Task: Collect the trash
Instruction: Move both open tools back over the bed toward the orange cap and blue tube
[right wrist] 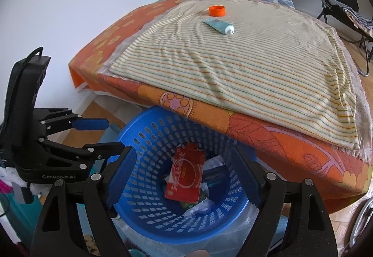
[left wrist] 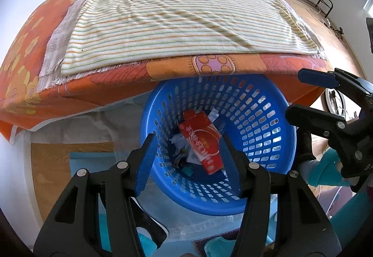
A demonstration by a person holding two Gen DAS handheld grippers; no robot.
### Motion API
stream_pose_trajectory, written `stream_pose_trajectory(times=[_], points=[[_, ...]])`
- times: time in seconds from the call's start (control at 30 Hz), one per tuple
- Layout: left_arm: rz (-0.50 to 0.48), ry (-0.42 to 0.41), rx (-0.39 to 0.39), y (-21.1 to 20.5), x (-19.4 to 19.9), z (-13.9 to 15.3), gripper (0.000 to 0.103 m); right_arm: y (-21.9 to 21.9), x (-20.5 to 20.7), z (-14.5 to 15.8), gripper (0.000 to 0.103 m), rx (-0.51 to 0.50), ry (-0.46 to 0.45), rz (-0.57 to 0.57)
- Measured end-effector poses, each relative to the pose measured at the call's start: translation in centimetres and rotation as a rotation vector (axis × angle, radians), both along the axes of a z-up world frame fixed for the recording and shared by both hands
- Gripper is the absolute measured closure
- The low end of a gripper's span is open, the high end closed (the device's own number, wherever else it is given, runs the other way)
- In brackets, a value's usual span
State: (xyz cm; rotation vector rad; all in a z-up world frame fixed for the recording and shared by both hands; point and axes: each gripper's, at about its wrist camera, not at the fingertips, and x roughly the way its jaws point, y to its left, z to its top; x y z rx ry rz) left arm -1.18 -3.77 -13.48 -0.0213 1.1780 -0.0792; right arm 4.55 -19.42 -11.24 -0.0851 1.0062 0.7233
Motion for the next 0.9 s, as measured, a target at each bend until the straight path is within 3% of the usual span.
stream_pose_trajectory(times=[0.77, 0.9], points=[[-0.008, -0.086, 0.03, -0.5, 0.2, 2.2, 0.046, -0.8, 1.2, 2.0, 0.02, -0.009, -0.016, -0.065], [-0.006, -0.098, 0.028, -0.4, 0.3, 2.5, 0.038, -0.9, 1.2, 2.2, 0.02, -0.004, -0.013, -0.069]])
